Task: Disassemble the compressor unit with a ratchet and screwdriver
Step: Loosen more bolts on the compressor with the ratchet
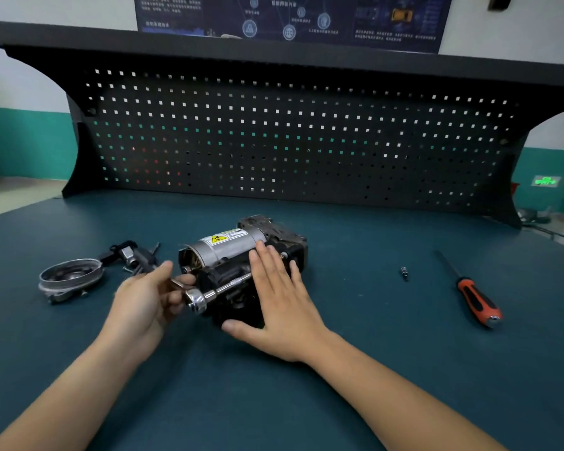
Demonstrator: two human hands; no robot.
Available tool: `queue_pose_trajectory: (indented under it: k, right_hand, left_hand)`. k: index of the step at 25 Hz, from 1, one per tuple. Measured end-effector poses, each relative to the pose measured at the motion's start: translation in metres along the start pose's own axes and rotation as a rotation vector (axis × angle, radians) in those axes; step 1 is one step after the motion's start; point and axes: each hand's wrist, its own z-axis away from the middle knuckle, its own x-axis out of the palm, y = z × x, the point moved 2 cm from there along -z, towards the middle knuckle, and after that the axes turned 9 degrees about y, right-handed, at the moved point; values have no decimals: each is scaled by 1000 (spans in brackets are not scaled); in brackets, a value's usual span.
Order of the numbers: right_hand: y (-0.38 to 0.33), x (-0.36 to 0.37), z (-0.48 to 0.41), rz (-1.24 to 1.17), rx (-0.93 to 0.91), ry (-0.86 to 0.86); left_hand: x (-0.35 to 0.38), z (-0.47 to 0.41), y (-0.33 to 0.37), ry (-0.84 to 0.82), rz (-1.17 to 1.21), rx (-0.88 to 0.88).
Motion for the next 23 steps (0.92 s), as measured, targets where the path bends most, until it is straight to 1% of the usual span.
queue_pose_trajectory:
  k: [1, 2, 3, 4, 7, 8, 9, 10, 11, 12, 13, 14, 15, 17, 18, 21, 22, 23]
  right_hand:
    - [-1, 0, 1, 7, -2, -6]
    - [-1, 0, 2, 14, -2, -11]
    - [-1, 0, 3, 20, -1, -13]
    - [-1, 0, 4, 23, 2, -16]
    - [2, 0, 5, 16, 5, -28]
    - [3, 0, 5, 17, 2, -33]
    - [3, 0, 5, 19, -3, -37]
    - [3, 0, 5, 19, -6, -40]
    - [3, 0, 5, 17, -7, -42]
    - [3, 0, 5, 18, -6, -43]
    - [3, 0, 4, 19, -5, -42]
    - [2, 0, 3, 18, -1, -38]
    - [0, -1, 2, 11, 2, -32]
    - [-3, -1, 1, -16, 13, -15]
    - [-5, -2, 2, -33, 19, 0]
    - [-10, 0, 7, -72, 24, 33]
    - [-11, 2, 8, -65, 23, 34]
    - [-12, 3, 9, -49, 25, 35]
  left_hand:
    - [0, 3, 0, -21, -19, 67]
    - [1, 9, 3, -64, -70, 217]
    - [3, 18, 9, -126, -149, 429]
    - [6, 29, 15, -216, -261, 679]
    - [7, 57, 22, -579, -852, 1529]
    - [4, 60, 18, -693, -989, 1751]
    - [1, 62, 15, -769, -1090, 1887]
    - [-2, 63, 13, -803, -1153, 1961]
    - [-5, 63, 12, -813, -1178, 1989]
    - [-7, 61, 10, -811, -1174, 1963]
    - [-7, 60, 8, -800, -1126, 1868]
    - [-7, 59, 8, -748, -1029, 1710]
    - [-5, 58, 10, -634, -894, 1512]
    - [2, 46, 17, -327, -595, 1105]
    - [5, 36, 19, -215, -445, 901]
    - [6, 7, 16, -33, -17, 161]
    - [4, 4, 12, 11, 72, 1]
    - [3, 3, 8, 30, 110, -61]
